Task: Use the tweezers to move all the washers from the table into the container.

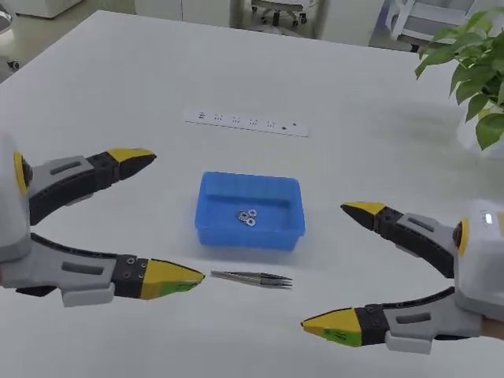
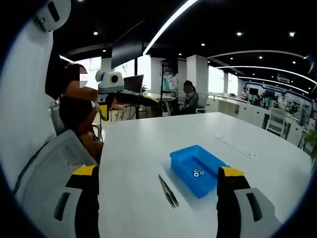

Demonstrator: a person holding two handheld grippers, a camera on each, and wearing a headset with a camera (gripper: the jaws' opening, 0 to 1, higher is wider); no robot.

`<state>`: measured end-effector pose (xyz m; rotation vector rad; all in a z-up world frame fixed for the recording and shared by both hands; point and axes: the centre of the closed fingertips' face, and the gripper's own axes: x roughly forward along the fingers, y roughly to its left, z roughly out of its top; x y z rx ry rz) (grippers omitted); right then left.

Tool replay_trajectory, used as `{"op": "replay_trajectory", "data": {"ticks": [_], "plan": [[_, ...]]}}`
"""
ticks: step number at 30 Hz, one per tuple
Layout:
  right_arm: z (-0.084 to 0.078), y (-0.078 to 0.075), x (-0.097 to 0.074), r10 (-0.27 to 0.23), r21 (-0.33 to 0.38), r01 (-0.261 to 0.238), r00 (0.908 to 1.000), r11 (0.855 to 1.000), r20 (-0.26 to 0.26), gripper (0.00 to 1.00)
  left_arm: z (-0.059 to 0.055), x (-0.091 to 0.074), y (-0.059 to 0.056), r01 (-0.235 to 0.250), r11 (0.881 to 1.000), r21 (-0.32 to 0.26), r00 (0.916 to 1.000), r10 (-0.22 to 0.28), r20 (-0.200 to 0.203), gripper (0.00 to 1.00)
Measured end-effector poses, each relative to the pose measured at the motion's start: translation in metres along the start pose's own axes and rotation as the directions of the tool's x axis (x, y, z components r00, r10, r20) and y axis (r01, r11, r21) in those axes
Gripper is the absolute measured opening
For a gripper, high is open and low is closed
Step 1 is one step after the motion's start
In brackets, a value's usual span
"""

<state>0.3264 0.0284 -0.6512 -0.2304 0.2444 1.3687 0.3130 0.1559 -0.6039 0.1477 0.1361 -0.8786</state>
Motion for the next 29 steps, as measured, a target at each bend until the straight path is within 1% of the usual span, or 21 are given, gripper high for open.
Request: {"op": "replay_trajectory", "data": {"ticks": [3, 4, 6, 8, 10, 14, 17, 21, 29], "plan": [[0.000, 0.002, -0.002, -0.004, -0.006, 0.004, 1.0000, 1.000, -0.008, 1.00, 0.001, -0.001, -0.002, -0.003, 1.000, 0.001, 1.0000, 0.003, 0.002, 1.00], [0.000, 0.003, -0.003, -0.005, -0.007, 0.005, 0.9999, 1.000, -0.009, 1.00, 0.000, -0.001, -0.002, -0.007, 1.000, 0.006, 1.0000, 0.007, -0.002, 1.00], [0.001, 0.005, -0.005, -0.007, -0.006, 0.007, 0.9999, 1.000, -0.008, 0.99, -0.001, -0.003, 0.002, -0.024, 1.000, 0.013, 0.9997, 0.024, -0.009, 1.00], [0.002, 0.006, -0.006, -0.009, -0.008, 0.009, 0.9999, 1.000, -0.007, 0.99, 0.001, -0.006, 0.004, -0.032, 0.999, -0.004, 0.9995, 0.032, 0.001, 1.00], [0.002, 0.007, -0.007, -0.010, -0.007, 0.010, 0.9999, 1.000, -0.011, 0.99, 0.004, -0.008, 0.005, -0.040, 0.999, -0.006, 0.9992, 0.040, 0.009, 1.00], [0.000, 0.008, -0.009, -0.015, -0.001, 0.015, 0.9998, 1.000, -0.016, 0.98, 0.005, -0.009, 0.004, -0.039, 0.999, -0.006, 0.9992, 0.039, 0.009, 1.00], [0.000, 0.010, -0.008, -0.013, -0.001, 0.013, 0.9998, 1.000, -0.017, 0.98, 0.004, -0.010, 0.001, -0.031, 0.999, -0.008, 0.9995, 0.031, 0.003, 1.00], [0.001, 0.011, -0.007, -0.013, 0.001, 0.013, 0.9998, 1.000, -0.013, 0.98, 0.003, -0.010, 0.000, -0.033, 0.999, -0.012, 0.9995, 0.033, 0.001, 1.00], [0.002, 0.013, -0.008, -0.019, 0.000, 0.019, 0.9998, 1.000, -0.009, 0.97, 0.004, -0.009, -0.003, -0.032, 0.999, 0.002, 0.9994, 0.032, -0.010, 1.00]]}}
